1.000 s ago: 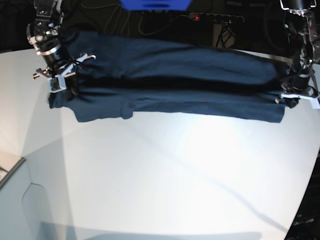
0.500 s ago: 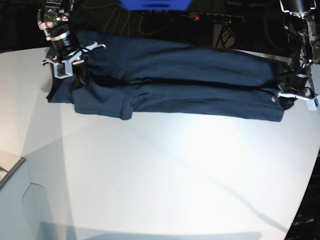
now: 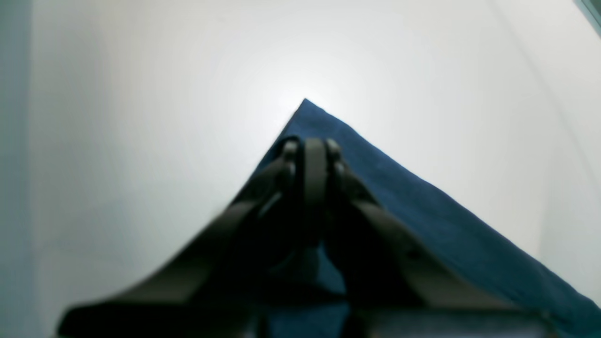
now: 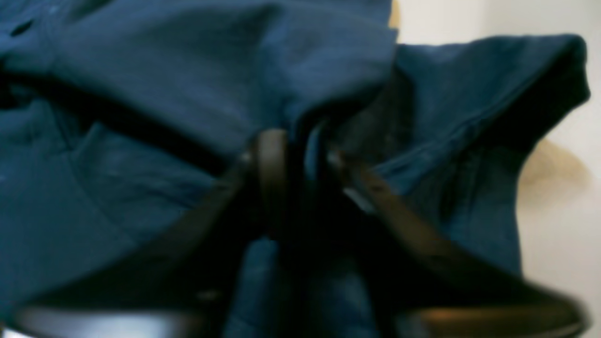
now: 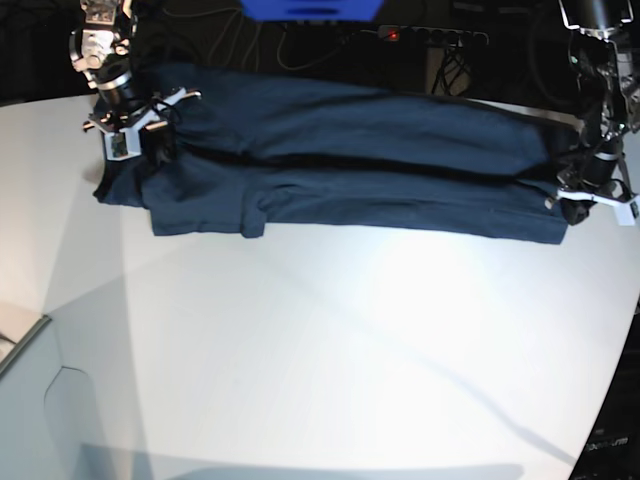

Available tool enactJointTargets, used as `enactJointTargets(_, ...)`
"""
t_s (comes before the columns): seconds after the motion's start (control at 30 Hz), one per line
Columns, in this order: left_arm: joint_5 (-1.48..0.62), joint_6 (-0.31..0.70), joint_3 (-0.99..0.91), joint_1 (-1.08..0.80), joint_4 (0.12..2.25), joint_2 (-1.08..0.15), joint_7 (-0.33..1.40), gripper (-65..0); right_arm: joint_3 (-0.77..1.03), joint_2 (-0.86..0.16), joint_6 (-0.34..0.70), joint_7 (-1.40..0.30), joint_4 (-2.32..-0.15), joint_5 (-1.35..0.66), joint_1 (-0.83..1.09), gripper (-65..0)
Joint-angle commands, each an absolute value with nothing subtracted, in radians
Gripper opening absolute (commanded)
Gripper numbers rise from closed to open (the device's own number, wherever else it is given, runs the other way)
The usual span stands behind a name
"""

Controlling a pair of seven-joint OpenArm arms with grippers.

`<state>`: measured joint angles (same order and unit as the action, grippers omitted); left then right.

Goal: Layout the t-shirt on the table in an organized manner, then fold the t-shirt properly
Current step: 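Pull the folded edge with both grippers to straighten the strip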

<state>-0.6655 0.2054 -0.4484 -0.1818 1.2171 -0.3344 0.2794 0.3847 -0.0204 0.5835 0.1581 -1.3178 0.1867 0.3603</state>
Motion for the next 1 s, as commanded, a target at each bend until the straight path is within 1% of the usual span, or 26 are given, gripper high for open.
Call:
enactJointTargets(0.0,-0.671,0.211,-0.453,-0.162,1.231,-0.351,0.255,-64.5,0.404,-0.030,0.590,0.186,-1.346,0.174,0.366,-41.5)
enactJointTargets(0.07,-0.671,0.211,-0.449,-0.162,1.231,-0.351,0.257,-64.5,0.449,-0.019,0.590,0.188,-1.402,0.171,0.381,-34.8)
enactJointTargets(0.13,-0.671,0.211,-0.449,-0.162,1.231,-0.351,0.257,-64.5,0.481,0.005,0.593,0.189,-1.480,0.170,0.397,-30.2)
enactJointTargets(0.23,-0.671,0.211,-0.447,-0.162,1.231,-0.351,0.259,-64.3,0.489,0.021,0.593,0.180,-1.580,0.170,0.398,-27.9)
enactJointTargets(0.27,-0.671,0.211,-0.447,-0.162,1.231,-0.351,0.259,-63.1,0.481,0.021,0.593,0.180,-1.598,0.170,0.397,-27.5)
enactJointTargets(0.3,-0.671,0.211,-0.447,-0.162,1.231,-0.351,0.259,-61.3,0.475,0.021,0.593,0.179,-1.607,0.170,0.394,-27.1)
enactJointTargets(0.4,-0.671,0.211,-0.447,-0.165,1.231,-0.351,0.259,-51.9,0.447,0.021,0.593,0.125,-1.618,0.174,0.340,-25.7)
enactJointTargets(0.5,-0.671,0.209,-0.447,-0.168,1.230,-0.349,0.259,-43.6,0.415,0.015,0.595,-0.042,-1.612,0.174,0.248,-24.6)
enactJointTargets(0.57,-0.671,0.206,-0.447,-0.170,1.222,-0.349,0.259,-41.1,0.394,-0.007,0.595,-0.154,-1.583,0.174,0.177,-24.5)
enactJointTargets(0.67,-0.671,0.203,-0.447,-0.168,1.187,-0.349,0.259,-40.4,0.341,-0.050,0.595,-0.295,-1.484,0.174,0.065,-24.6)
enactJointTargets(0.73,-0.671,0.208,-0.449,-0.166,1.162,-0.349,0.259,-40.4,0.318,-0.074,0.595,-0.351,-1.405,0.174,0.010,-24.6)
enactJointTargets(0.83,-0.674,0.209,-0.452,-0.163,1.136,-0.349,0.259,-40.3,0.305,-0.093,0.595,-0.392,-1.302,0.174,-0.048,-24.8)
enactJointTargets(0.97,-0.676,0.209,-0.453,-0.166,1.119,-0.349,0.259,-40.3,0.294,-0.093,0.595,-0.387,-1.234,0.174,-0.053,-25.0)
